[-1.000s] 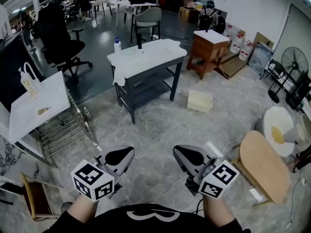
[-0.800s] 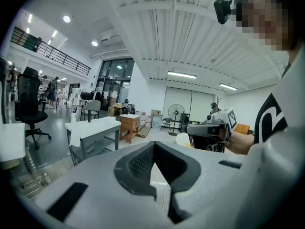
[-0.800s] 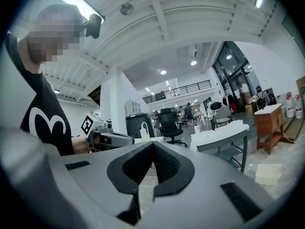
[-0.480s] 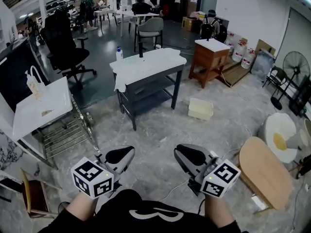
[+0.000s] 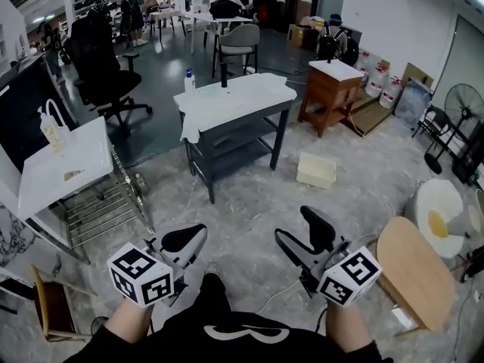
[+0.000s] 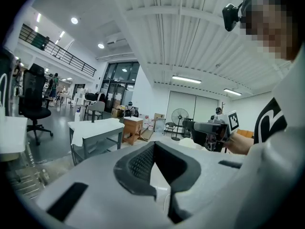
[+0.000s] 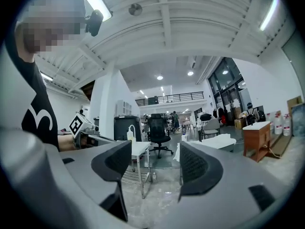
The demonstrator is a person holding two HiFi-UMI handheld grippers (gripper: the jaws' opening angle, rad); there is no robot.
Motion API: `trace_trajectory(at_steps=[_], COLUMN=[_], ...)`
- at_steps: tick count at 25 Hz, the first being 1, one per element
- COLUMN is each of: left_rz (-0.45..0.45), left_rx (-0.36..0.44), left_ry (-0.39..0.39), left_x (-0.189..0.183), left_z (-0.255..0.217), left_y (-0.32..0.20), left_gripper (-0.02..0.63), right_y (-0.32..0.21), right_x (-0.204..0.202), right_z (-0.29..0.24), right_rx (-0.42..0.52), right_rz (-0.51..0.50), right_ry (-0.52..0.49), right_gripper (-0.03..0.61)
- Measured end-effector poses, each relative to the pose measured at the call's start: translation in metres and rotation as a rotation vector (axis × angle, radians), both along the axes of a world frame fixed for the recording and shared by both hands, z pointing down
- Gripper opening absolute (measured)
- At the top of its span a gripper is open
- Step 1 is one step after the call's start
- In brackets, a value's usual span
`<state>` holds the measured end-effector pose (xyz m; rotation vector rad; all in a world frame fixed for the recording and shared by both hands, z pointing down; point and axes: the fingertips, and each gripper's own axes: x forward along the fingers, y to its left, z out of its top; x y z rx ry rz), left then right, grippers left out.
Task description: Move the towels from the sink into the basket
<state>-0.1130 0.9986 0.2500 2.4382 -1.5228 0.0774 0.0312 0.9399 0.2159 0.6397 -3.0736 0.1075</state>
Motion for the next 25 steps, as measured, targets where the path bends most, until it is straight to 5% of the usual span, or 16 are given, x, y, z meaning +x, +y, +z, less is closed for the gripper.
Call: trace_trajectory(at_steps=[10, 19, 25], left_rz=[-0.049, -0.08, -0.103], left_rx=[-0.048, -0.139, -0.167], left_ry=[0.032, 0.107, 0.13], left_x=[-0.118, -0.266, -0.331], left_z=[0.038, 0.076, 0.1], left_y=[-0.122, -0.271, -0.332], left_gripper=[0.007, 0.007, 0.007], right_y=[-0.129, -0.279, -0.34], right_x=[-0.119, -0.274, -0.34], right_z=[0.037, 0.104, 0.115], right_rx=[-0.049, -0.235, -0.22], right_rz=[-0.024, -0.032, -0.046], right_ry=[0.068, 0.167, 0.227], right_gripper=[0.319, 0.319, 0.319])
